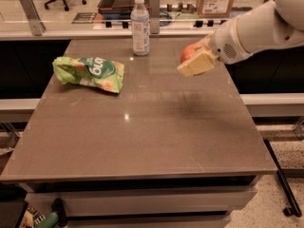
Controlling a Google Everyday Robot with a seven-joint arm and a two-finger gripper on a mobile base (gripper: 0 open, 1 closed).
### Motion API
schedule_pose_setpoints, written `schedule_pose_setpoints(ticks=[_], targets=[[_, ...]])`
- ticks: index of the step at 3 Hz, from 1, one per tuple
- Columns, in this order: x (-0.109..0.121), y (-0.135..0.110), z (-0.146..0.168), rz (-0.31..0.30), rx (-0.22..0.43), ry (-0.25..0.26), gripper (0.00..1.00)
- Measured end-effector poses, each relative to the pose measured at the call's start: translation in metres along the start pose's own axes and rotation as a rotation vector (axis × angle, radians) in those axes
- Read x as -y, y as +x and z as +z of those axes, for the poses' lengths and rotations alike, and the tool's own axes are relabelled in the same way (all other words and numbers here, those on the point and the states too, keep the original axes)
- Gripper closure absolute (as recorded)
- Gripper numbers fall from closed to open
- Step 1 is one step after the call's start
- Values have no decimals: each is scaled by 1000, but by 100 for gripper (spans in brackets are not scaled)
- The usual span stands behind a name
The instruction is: Move apple near blue plastic bottle
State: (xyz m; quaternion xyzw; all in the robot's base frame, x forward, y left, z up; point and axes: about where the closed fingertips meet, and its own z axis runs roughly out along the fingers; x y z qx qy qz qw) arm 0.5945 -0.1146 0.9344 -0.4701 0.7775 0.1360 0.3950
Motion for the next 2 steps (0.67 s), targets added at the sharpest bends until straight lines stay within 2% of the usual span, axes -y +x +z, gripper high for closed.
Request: schedule_pose_setpoints(ticks=[1, 2], targets=[[32, -16, 18, -11, 7, 11, 100], [61, -28, 47, -37, 14, -7, 100]])
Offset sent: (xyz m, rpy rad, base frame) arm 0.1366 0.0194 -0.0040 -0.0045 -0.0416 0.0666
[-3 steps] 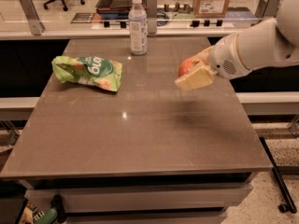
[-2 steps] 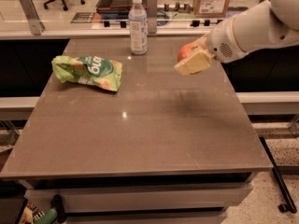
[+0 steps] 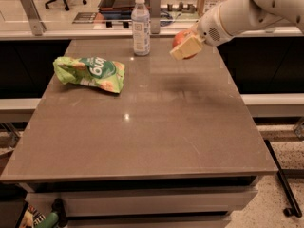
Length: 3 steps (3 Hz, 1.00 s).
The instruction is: Move apple near blue plastic bottle
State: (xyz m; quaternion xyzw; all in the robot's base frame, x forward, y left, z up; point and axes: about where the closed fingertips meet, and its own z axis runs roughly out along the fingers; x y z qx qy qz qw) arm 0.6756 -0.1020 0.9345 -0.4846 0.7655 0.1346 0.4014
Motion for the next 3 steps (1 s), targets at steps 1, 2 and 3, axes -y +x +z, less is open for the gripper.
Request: schedule_pose_setpoints(ticks=[1, 2, 3], targets=[[20, -7, 34, -19, 20, -29, 100], [26, -8, 64, -28, 22, -39, 100], [28, -8, 93, -28, 21, -40, 100]])
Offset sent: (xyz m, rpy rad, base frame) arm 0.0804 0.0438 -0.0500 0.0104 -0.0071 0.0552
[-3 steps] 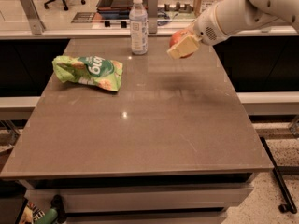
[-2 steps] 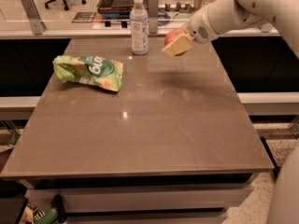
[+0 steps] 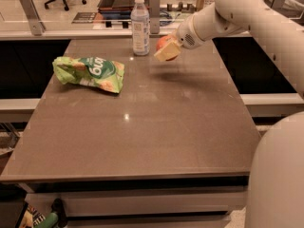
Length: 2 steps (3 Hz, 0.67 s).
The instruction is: Move apple near blue plastic bottle
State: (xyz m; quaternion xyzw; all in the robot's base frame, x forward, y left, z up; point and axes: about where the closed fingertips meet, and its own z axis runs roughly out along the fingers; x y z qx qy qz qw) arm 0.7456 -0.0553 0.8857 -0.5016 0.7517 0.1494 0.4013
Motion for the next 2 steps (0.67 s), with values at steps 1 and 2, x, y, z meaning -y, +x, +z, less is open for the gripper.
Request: schedule_pose_setpoints(ticks=[1, 2], targets=[[2, 1, 23, 2, -12, 17, 100], [9, 5, 43, 13, -30, 64, 100]])
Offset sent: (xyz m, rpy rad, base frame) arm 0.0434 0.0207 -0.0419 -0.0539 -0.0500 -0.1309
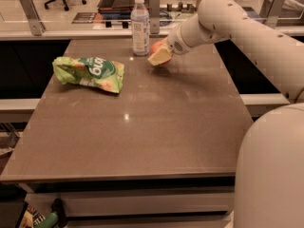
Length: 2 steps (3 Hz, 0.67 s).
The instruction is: Move apple near blue plastic bottle
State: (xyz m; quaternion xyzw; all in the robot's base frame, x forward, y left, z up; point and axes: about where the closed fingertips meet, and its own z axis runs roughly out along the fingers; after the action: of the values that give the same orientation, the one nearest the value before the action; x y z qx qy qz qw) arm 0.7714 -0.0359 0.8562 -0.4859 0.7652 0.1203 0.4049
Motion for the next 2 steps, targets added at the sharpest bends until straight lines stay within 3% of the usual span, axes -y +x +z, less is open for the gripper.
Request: schedule_pose_setpoints(ticks=[2], targets=[[-2, 0, 5, -1, 1, -7, 58]])
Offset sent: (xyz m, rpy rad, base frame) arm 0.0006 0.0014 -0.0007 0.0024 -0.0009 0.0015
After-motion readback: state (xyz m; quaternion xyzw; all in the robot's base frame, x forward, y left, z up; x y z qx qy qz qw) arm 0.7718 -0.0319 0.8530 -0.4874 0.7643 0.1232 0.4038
